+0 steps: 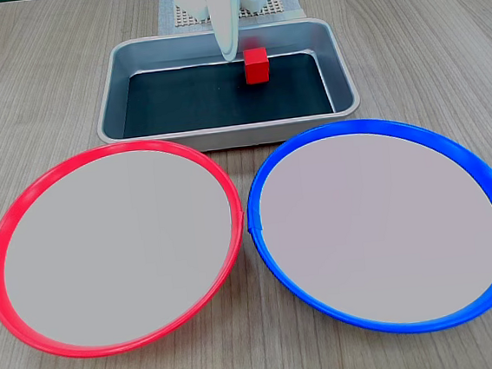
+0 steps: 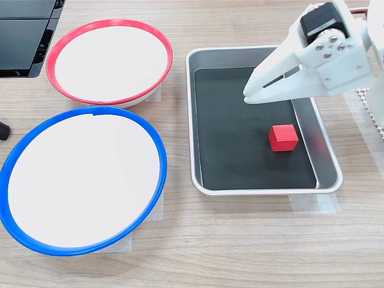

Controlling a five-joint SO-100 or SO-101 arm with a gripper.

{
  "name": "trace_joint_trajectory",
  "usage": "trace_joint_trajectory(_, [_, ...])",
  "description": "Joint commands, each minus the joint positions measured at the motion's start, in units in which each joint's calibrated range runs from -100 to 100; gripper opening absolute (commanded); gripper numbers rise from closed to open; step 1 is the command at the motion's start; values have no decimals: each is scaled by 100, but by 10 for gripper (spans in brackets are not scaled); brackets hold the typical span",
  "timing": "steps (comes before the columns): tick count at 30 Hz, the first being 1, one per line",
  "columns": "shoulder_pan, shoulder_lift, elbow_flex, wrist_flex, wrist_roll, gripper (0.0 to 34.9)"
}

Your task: Move a red block from tray to red dish

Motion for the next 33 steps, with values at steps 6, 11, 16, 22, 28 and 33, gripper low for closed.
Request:
trace_joint_trajectory(6, [34,-34,0,11,-15,4])
trace_joint_trajectory(11, [-267,-34,0,11,171,4])
trace_joint_trajectory(16, [-163,-34,0,11,117,4])
trace_joint_trajectory(22, [-342,725,-819,251,835,2])
trace_joint_trajectory(28, [-276,2994,-2695,903,2891,3])
trace_joint_trajectory(33, [-314,4273,-3842,1769,4190,58])
